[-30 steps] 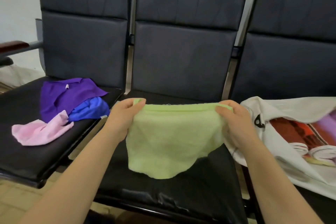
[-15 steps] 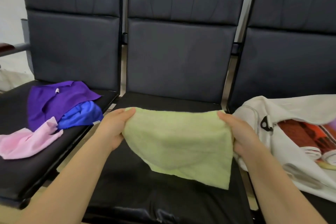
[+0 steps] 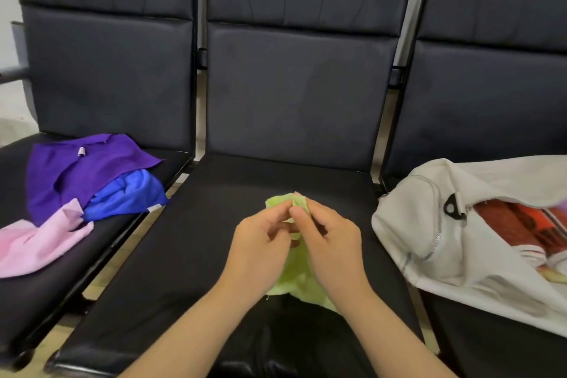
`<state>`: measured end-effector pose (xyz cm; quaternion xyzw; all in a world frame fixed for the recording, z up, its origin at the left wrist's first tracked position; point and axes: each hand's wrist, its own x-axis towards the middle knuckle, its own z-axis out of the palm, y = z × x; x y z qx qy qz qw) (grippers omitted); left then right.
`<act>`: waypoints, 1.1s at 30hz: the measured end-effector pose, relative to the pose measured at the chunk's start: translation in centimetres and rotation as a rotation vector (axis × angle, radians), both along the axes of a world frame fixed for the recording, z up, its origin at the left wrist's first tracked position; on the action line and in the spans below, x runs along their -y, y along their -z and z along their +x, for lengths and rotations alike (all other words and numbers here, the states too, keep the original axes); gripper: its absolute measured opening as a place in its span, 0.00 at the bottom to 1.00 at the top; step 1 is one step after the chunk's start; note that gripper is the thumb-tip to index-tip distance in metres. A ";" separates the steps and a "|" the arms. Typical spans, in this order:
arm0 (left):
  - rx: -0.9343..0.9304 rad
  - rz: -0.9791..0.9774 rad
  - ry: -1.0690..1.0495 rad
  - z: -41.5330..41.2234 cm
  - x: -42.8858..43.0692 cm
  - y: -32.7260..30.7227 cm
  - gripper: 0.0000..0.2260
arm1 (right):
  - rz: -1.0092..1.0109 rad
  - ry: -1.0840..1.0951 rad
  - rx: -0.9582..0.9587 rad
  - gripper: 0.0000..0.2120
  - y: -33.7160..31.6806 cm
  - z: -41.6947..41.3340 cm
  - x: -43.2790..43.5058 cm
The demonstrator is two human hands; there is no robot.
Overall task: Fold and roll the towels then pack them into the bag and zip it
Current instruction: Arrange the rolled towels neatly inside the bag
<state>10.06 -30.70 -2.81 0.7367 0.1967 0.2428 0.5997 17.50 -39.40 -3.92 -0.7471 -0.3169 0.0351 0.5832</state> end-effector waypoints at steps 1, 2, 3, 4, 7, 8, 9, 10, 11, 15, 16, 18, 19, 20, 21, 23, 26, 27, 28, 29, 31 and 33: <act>-0.001 0.039 0.008 -0.1 -0.1 0.2 0.22 | 0.015 -0.027 -0.012 0.12 -0.1 0.0 0.0; -0.007 0.084 0.011 -0.2 -0.2 0.4 0.21 | 0.023 -0.044 -0.002 0.12 -0.2 0.0 0.1; -0.009 0.124 0.014 -0.4 -0.3 0.5 0.21 | 0.030 -0.055 0.014 0.13 -0.3 0.0 0.1; -0.002 0.152 0.016 -0.6 -0.4 0.6 0.21 | 0.027 -0.060 0.033 0.14 -0.3 -0.1 0.1; 0.073 0.181 0.011 -1.0 -0.6 0.6 0.23 | 0.009 -0.082 0.060 0.13 -0.4 -0.1 0.3; 0.098 0.195 0.004 -1.1 -0.7 0.8 0.24 | 0.008 -0.082 0.067 0.12 -0.5 0.0 0.5; 0.118 0.211 0.002 -1.2 -0.8 0.9 0.25 | 0.002 -0.077 0.078 0.12 -0.5 0.2 0.7; 0.133 0.230 0.008 -1.2 -0.9 1.0 0.25 | -0.015 -0.076 0.094 0.11 -0.5 0.2 1.0; 0.142 0.255 0.011 -1.2 -1.0 1.0 0.24 | -0.033 -0.082 0.109 0.11 -0.6 0.3 1.2; 0.147 0.453 -0.066 -0.9 -3.1 0.7 0.19 | 0.050 -0.162 0.009 0.12 -1.7 0.4 2.1; 0.102 0.493 -0.009 -0.9 -3.8 0.6 0.23 | 0.089 -0.194 -0.059 0.11 -2.1 0.5 2.2; -0.013 0.446 0.187 -0.7 -4.6 0.4 0.31 | 0.146 -0.251 -0.153 0.08 -2.9 0.7 2.5; -0.041 0.379 0.254 -0.8 -4.7 0.1 0.28 | 0.162 -0.255 -0.176 0.07 -3.2 0.8 2.6; -0.040 0.326 0.276 -0.8 -4.9 -0.1 0.22 | 0.181 -0.236 -0.189 0.06 -3.4 1.0 2.6; -0.029 0.308 0.252 -0.9 -5.1 -0.5 0.14 | 0.200 -0.199 -0.197 0.06 -3.6 1.3 2.7; 0.021 0.328 0.137 -1.0 -5.6 -1.4 0.08 | 0.213 -0.118 -0.163 0.06 -4.1 2.0 3.0; 0.279 0.153 -0.035 -1.1 -5.5 -3.3 0.16 | 0.186 -0.034 0.110 0.09 -5.4 2.8 3.2; 0.386 0.069 -0.075 -1.2 -5.2 -4.2 0.15 | 0.224 -0.029 0.191 0.10 -6.1 2.8 3.2; 0.482 0.007 -0.095 -1.4 -4.8 -5.2 0.13 | 0.292 -0.042 0.237 0.10 -7.0 2.6 3.2; 0.548 -0.018 -0.105 -1.7 -4.4 -6.2 0.10 | 0.361 -0.062 0.254 0.10 -7.8 2.6 3.3; 0.577 -0.011 -0.115 -2.3 -4.1 -7.4 0.05 | 0.409 -0.085 0.284 0.11 -9.0 2.7 3.6; 0.526 0.012 -0.123 -2.6 -4.1 -7.8 0.03 | 0.365 -0.097 0.271 0.08 -9.6 2.9 3.9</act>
